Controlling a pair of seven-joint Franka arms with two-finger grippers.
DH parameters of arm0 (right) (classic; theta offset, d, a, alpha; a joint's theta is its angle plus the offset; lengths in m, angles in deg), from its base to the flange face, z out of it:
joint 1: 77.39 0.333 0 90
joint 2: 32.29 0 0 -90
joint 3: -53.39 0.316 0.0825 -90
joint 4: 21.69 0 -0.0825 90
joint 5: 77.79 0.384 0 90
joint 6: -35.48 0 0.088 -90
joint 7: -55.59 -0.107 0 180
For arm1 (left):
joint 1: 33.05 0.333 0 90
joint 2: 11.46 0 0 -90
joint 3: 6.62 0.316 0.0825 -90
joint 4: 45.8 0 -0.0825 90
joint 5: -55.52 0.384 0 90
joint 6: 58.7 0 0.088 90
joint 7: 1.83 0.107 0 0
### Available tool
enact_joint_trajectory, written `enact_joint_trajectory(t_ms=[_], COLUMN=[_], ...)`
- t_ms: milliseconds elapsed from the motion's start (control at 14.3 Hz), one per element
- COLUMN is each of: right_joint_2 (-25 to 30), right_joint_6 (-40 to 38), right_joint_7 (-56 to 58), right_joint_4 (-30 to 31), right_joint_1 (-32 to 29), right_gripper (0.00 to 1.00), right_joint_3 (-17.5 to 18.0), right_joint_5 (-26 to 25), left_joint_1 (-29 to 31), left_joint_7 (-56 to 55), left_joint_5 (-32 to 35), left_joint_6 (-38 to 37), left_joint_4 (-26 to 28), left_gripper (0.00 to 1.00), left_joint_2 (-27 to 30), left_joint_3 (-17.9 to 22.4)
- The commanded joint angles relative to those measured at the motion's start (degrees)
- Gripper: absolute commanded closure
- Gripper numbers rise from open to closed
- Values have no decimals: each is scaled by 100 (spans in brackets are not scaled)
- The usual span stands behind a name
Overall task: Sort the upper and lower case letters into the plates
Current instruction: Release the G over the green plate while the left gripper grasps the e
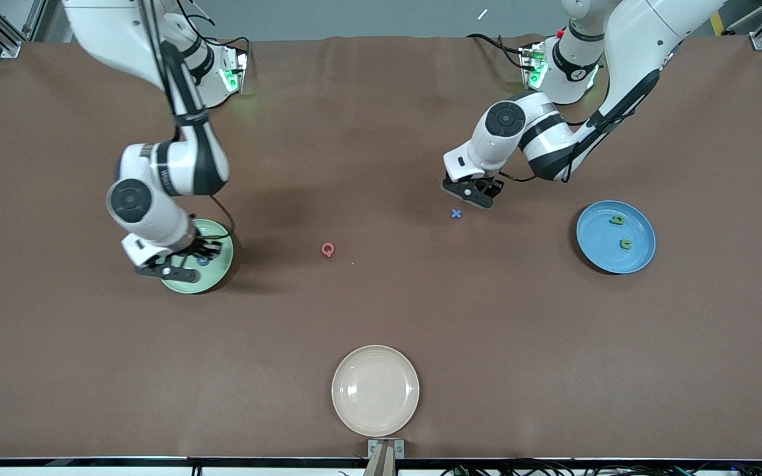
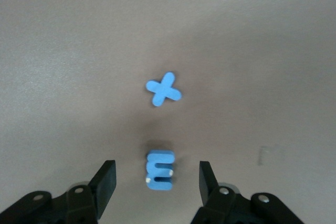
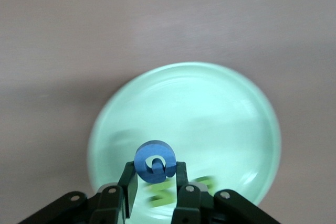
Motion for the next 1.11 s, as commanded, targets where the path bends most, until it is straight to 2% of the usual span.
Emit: enact_joint_trajectory(t_ms=[0, 209, 488, 627, 836, 906, 976, 1045], right_joint_2=[79, -131, -448, -510, -554, -554, -554, -554], right_joint_6=[88, 140, 307, 343, 334, 334, 334, 325], right_joint_7=[334, 343, 352, 352, 352, 352, 413, 527], right_joint_4=[138, 112, 103, 103, 94, 85, 85, 85], right_joint_1=[-304, -428, -437, -455, -490, -533, -560, -578], right_gripper=[100, 99, 99, 98, 92, 86, 69, 29], right_joint_3=[71, 88, 264, 290, 290, 299, 299, 299], right_joint_5=[38, 90, 485, 530, 530, 530, 530, 539], left_joint_1=[-65, -73, -468, -513, -513, -521, -522, -513], left_joint_7=[-250, -311, -557, -576, -584, -584, -584, -584], left_joint_5=[312, 339, 348, 348, 418, 436, 453, 471], left_joint_6=[149, 158, 149, 149, 149, 149, 149, 149], left_joint_4=[21, 30, 48, 39, 48, 48, 48, 48], left_gripper=[28, 28, 40, 46, 54, 57, 61, 65], left_joint_2=[-158, -237, -272, -272, -272, -281, -281, -272], left_joint_3=[94, 94, 409, 436, 436, 436, 436, 445])
